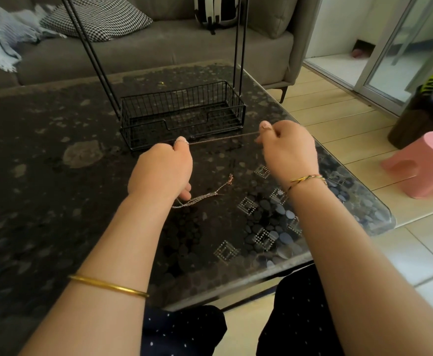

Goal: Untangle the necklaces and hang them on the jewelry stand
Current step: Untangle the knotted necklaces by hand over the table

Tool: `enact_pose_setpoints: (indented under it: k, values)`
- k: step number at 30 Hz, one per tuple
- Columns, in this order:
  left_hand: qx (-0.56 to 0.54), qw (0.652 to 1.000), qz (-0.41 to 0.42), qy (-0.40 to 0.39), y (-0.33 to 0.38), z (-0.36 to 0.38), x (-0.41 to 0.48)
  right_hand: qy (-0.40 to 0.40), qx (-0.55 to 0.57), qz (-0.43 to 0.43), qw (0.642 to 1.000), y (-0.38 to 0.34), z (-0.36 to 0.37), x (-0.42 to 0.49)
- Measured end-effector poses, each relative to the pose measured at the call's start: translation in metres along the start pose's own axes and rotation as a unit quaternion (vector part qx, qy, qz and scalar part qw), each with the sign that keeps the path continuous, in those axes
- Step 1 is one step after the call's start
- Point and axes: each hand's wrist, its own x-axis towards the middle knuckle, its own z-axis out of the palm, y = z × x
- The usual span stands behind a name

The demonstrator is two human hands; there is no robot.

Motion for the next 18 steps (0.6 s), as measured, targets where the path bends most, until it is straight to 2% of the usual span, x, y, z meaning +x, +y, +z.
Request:
enact_pose_setpoints:
  k: [1,3,5,9,12,15,18]
  values:
    - [-0.001,1.000,-0.013,-0.007,0.000,0.000,0.001,-0.023,0.094,0.043,0.994,-0.003,0.000,0.000]
    - [0.005,0.999,-0.033,-0.018,0.001,0.001,0.002,-0.068,0.279,0.121,0.950,-0.012,-0.002,-0.005]
    - [0.016,0.998,-0.045,-0.027,0.001,0.001,0.001,-0.051,0.314,0.107,0.942,-0.016,0.001,-0.005]
    - [0.040,0.996,-0.066,-0.036,0.001,0.001,-0.001,-0.003,0.155,-0.044,0.987,-0.015,0.008,-0.003]
    - [0.057,0.994,-0.083,-0.042,0.001,0.001,0.000,0.024,0.057,-0.113,0.992,-0.011,0.013,-0.001]
    - [0.063,0.993,-0.089,-0.048,0.000,0.002,0.001,0.051,-0.005,-0.105,0.993,-0.007,0.013,0.000]
    - [0.056,0.992,-0.100,-0.049,-0.002,0.002,0.002,0.072,-0.125,-0.075,0.987,-0.003,0.010,-0.001]
